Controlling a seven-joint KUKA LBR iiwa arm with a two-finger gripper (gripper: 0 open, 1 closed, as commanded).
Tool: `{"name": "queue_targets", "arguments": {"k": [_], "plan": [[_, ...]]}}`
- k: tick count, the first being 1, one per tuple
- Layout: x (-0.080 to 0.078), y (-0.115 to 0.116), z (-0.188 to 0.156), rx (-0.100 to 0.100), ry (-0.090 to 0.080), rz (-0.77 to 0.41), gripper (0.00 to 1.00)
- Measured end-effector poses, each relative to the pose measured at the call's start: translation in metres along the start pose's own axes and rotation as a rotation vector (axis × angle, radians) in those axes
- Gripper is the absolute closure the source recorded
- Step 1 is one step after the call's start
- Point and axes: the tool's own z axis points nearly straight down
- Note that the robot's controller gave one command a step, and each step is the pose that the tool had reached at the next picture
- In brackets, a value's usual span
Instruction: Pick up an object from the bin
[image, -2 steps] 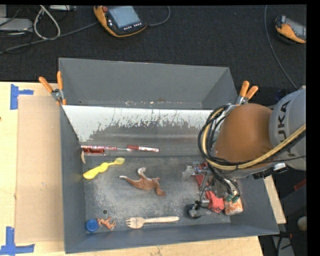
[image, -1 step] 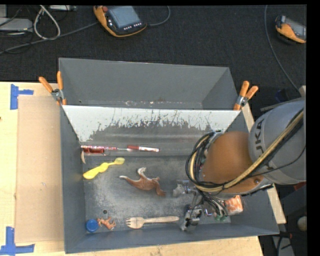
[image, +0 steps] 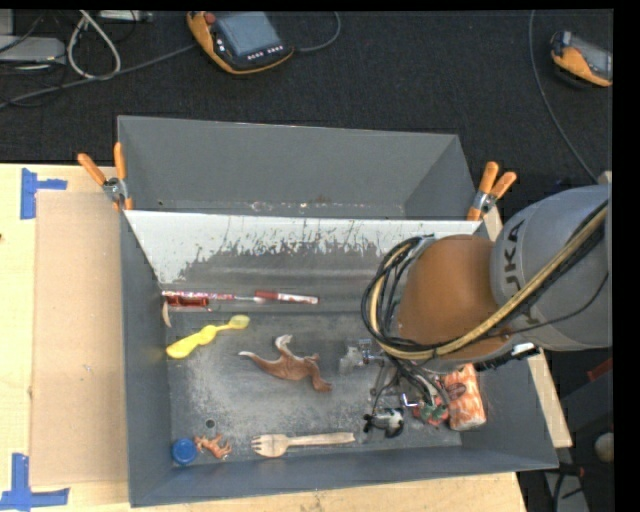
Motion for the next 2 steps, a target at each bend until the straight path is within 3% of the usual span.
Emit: {"name": "queue_targets", "arguments": {"k": [1, 2], "plan": [[-0.027, -0.018, -0.001, 0.003, 0.001, -0.010, 0.00], [-0.021, 0.020, -0.076, 0.000, 0.006, -0.076, 0.00]]}}
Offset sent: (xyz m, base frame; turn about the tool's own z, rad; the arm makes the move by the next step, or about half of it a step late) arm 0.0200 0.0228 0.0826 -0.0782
